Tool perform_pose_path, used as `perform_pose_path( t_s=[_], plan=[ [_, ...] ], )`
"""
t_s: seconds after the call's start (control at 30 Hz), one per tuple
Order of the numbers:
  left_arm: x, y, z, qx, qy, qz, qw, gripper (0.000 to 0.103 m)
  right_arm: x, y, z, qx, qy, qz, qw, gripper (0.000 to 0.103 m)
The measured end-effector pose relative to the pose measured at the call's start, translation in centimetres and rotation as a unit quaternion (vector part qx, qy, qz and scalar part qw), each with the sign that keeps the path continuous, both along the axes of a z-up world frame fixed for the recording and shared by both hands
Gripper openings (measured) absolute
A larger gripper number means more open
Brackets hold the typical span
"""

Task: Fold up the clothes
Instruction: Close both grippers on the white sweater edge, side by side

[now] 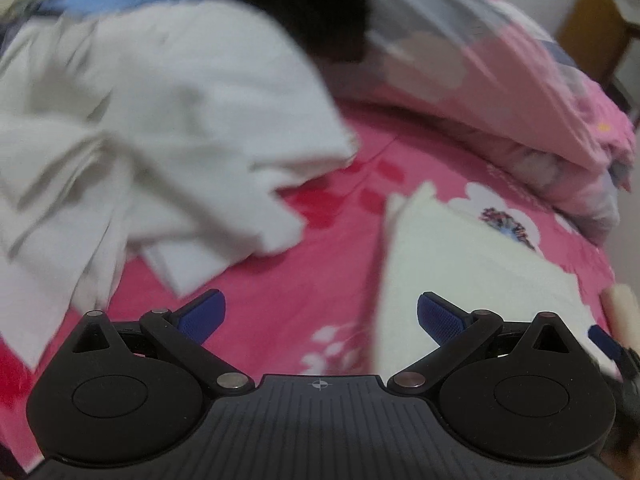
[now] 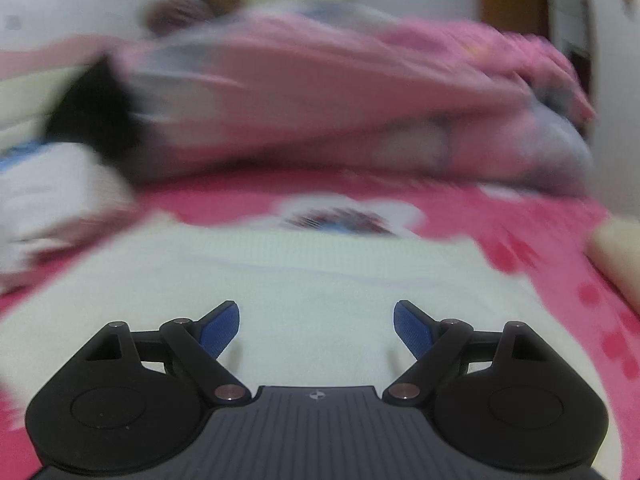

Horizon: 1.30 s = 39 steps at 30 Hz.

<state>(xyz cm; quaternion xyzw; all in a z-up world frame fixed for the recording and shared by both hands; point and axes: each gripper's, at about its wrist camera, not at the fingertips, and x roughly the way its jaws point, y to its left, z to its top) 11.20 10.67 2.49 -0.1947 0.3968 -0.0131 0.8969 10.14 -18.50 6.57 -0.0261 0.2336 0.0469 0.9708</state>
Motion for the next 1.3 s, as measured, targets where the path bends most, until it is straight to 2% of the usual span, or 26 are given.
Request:
perform_pose_path(
  t_s=[0.1,0.2,0.3,0.43,0.57,0.67,0.73,0.77,0.8,0.83,0.87,0.9,0.97,1.03,1.23,1.27,1.3],
  plan=[
    [0.2,1.1,-1.1,-0.038,0.015,0.008,0.9991,0.102,-2.6,4.9,0.4,-0.055,-0.016,0.098,0.994,0.087],
    [0.2,1.1,-2.1,-0.06,0.023,-0.012,0.9979,0.1,-4.8,9.3,0.3,-0.108,-0.023,0.18,0.978,0.088],
    [0.0,0.9,-2.7,-0.084,0.029,-0.032,0.9955,0.098,-5.4,11.8,-0.5,-0.14,-0.011,0.206,0.969,0.088],
    [-0.1,1.0,-2.7,-0.113,0.015,-0.039,0.9928,0.097,-5.9,14.7,-1.9,-0.181,0.002,0.248,0.952,0.087],
    [0.2,1.3,-2.7,-0.134,0.009,-0.049,0.9897,0.093,-5.5,17.3,-3.7,-0.235,0.007,0.256,0.938,0.085],
    [0.6,1.9,-2.9,-0.163,0.018,-0.049,0.9853,0.091,-5.0,19.3,-5.0,-0.275,-0.006,0.254,0.927,0.082],
    [0.9,2.2,-3.0,-0.182,0.021,-0.048,0.982,0.091,-4.4,20.3,-5.6,-0.296,-0.018,0.239,0.925,0.073],
    [1.0,2.4,-3.1,-0.192,0.024,-0.048,0.98,0.091,-4.2,20.9,-5.9,-0.306,-0.024,0.232,0.923,0.056],
    [1.2,2.6,-3.2,-0.21,0.028,-0.047,0.9761,0.091,-3.9,21.4,-6.2,-0.316,-0.03,0.224,0.921,0.048],
    [1.4,2.8,-3.3,-0.229,0.033,-0.049,0.9717,0.092,-3.8,21.6,-6.3,-0.318,-0.036,0.218,0.922,0.043],
    [1.7,2.9,-3.5,-0.25,0.038,-0.053,0.966,0.093,-3.8,21.5,-6.2,-0.315,-0.043,0.212,0.924,0.031],
    [2.0,2.9,-3.6,-0.266,0.043,-0.055,0.9615,0.096,-3.7,21.2,-5.8,-0.296,-0.044,0.205,0.932,0.024],
    [2.9,2.7,-3.9,-0.288,0.051,-0.064,0.9541,0.097,-3.6,20.1,-4.6,-0.241,-0.039,0.193,0.95,0.022],
    [4.0,1.9,-4.3,-0.299,0.065,-0.083,0.9485,0.098,-3.2,19.0,-3.6,-0.195,-0.035,0.184,0.963,0.021],
    [6.7,-1.1,-6.0,-0.311,0.104,-0.132,0.9355,0.097,-3.3,18.6,-3.3,-0.17,-0.042,0.18,0.968,0.021],
    [7.0,-1.4,-6.1,-0.303,0.103,-0.135,0.9375,0.095,-3.4,18.5,-3.3,-0.165,-0.043,0.179,0.969,0.021],
    [7.3,-1.7,-6.2,-0.296,0.103,-0.138,0.9394,0.087,-3.4,18.3,-3.2,-0.159,-0.046,0.177,0.97,0.021]
  ],
)
